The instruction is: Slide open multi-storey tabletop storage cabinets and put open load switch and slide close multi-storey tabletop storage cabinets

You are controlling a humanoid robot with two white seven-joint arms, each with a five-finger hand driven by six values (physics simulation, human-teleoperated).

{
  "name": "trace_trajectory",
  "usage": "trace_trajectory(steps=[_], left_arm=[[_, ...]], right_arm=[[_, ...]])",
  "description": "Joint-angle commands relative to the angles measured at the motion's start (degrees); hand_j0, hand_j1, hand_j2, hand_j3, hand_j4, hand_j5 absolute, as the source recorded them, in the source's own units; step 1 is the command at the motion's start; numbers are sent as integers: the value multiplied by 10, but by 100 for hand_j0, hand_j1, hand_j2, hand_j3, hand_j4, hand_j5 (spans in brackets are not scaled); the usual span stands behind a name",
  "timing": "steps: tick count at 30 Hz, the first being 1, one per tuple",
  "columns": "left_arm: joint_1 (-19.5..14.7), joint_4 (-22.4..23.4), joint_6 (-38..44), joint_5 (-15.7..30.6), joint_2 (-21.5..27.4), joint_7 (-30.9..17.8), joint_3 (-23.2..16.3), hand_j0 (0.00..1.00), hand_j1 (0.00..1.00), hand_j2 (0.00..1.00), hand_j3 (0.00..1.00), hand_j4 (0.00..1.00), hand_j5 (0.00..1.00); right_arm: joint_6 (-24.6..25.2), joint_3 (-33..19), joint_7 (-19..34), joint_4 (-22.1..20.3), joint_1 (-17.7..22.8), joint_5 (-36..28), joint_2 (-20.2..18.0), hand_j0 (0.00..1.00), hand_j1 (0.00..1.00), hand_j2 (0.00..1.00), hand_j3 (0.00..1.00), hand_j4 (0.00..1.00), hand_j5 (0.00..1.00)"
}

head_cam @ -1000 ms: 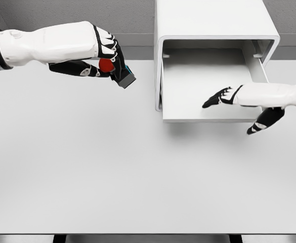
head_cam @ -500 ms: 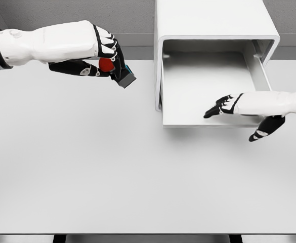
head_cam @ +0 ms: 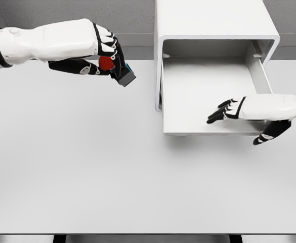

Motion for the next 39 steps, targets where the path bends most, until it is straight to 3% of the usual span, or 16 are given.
trace_trajectory(steps=[1,4,8,10,17,19,21,24,29,39], left_arm=[[-1,1,2,4,0,0,1,43,43,43,43,43,43],[-19,-5,2,26,-7,1,2,43,43,43,43,43,43],[-21,-18,2,27,-71,4,1,43,43,43,43,43,43],[-24,-18,2,17,-115,4,1,43,43,43,43,43,43],[-32,-16,2,8,-153,-2,0,43,43,43,43,43,43],[-30,-11,2,-30,-186,-2,-6,43,43,43,43,43,43],[-26,6,2,-76,-221,-2,-11,43,43,43,43,43,43],[-22,35,2,-123,-259,-4,-11,43,43,43,43,43,43],[-25,61,2,-130,-272,-9,-11,43,43,43,43,43,43],[-29,161,2,-176,-348,-25,-12,43,43,43,43,43,43]], right_arm=[[1,-4,-3,0,-1,-4,-11,100,100,100,100,100,100],[1,-28,-4,0,-2,-7,-34,100,100,100,100,100,100],[1,-36,-4,2,-19,-7,-55,100,100,100,100,100,100],[1,-37,-5,9,-38,-7,-62,100,100,100,100,100,100],[1,-43,-15,14,-44,-4,-98,100,100,100,100,100,100],[1,-47,-22,14,-44,-5,-102,100,100,100,100,100,100],[1,-46,-59,14,-44,-5,-110,100,100,100,100,100,100],[1,-44,-58,12,-43,-5,-115,100,100,100,100,100,100],[1,-45,-59,14,-43,-5,-118,100,100,100,100,100,100],[1,-44,-57,15,-43,0,-117,100,100,100,100,100,100]])
